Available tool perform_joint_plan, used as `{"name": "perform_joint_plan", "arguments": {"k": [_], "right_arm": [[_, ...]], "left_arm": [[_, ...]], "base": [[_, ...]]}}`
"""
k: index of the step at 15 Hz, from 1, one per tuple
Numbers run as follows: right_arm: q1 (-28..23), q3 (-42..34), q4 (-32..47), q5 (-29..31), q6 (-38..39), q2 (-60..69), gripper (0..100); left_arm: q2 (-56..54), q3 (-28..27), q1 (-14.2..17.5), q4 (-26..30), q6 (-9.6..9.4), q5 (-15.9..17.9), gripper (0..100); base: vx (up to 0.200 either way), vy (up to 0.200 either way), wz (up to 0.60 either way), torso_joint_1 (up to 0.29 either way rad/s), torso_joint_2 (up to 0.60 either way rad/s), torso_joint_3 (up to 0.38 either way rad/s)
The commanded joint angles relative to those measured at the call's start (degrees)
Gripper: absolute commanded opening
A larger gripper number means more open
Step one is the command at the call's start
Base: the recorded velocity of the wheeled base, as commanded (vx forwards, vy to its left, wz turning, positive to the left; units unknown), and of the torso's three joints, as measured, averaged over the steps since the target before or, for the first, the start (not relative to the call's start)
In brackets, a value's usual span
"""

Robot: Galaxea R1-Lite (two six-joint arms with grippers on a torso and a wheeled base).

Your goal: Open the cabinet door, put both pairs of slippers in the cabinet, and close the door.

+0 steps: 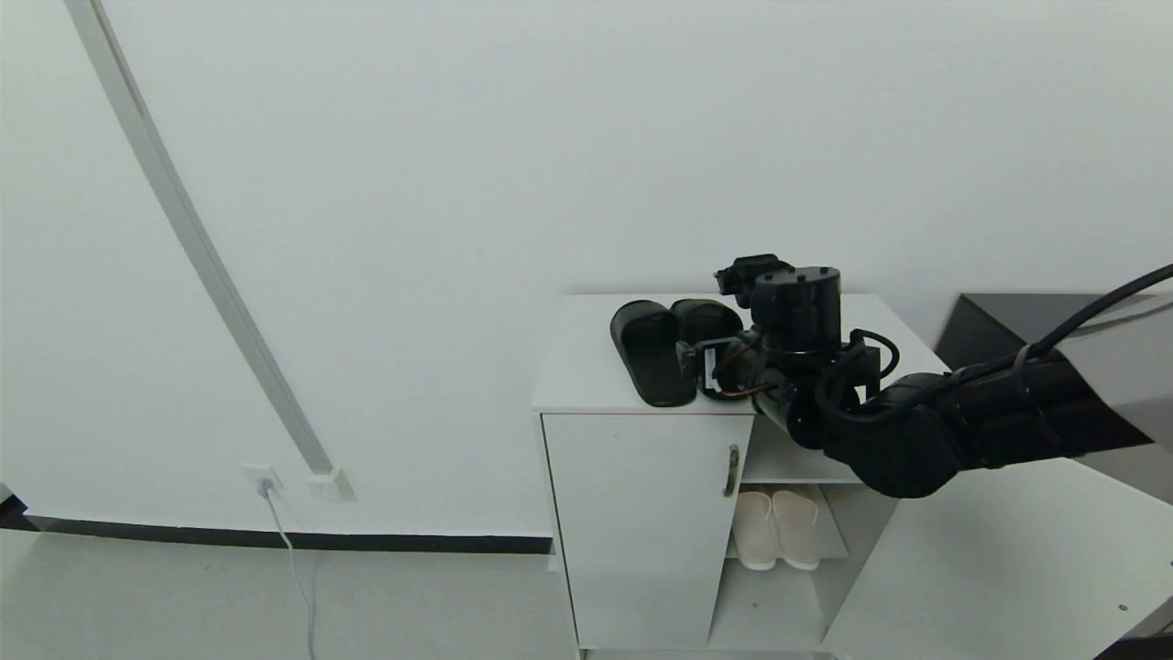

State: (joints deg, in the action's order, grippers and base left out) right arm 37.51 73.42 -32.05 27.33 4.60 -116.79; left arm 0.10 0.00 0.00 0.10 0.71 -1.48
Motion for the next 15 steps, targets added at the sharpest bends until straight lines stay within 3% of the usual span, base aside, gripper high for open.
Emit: {"name": "perform_joint_plan", "arguments": {"k": [1, 10, 13, 15], "right_arm": [[0.4, 0.9, 0.9, -0.1, 1.5, 1.5, 100], [0.8, -6.1, -0.1, -4.6, 4.4, 0.2, 100], [0.8, -9.1, -6.8, -6.8, 3.9, -3.0, 100], [0.8, -9.4, -9.3, -7.0, 3.7, -5.5, 100]], "left_arm": [[0.0, 0.0, 0.0, 0.1, 0.0, 0.0, 0], [0.0, 0.0, 0.0, 0.1, 0.08, 0.1, 0], [0.0, 0.0, 0.0, 0.0, 0.08, 0.0, 0], [0.0, 0.0, 0.0, 0.0, 0.17, 0.0, 0]], "base": [[0.0, 0.0, 0.0, 0.0, 0.0, 0.0], [0.178, 0.0, 0.0, 0.002, 0.0, 0.002], [0.2, 0.0, 0.0, 0.004, 0.0, 0.006], [0.0, 0.0, 0.0, 0.0, 0.0, 0.0]]}}
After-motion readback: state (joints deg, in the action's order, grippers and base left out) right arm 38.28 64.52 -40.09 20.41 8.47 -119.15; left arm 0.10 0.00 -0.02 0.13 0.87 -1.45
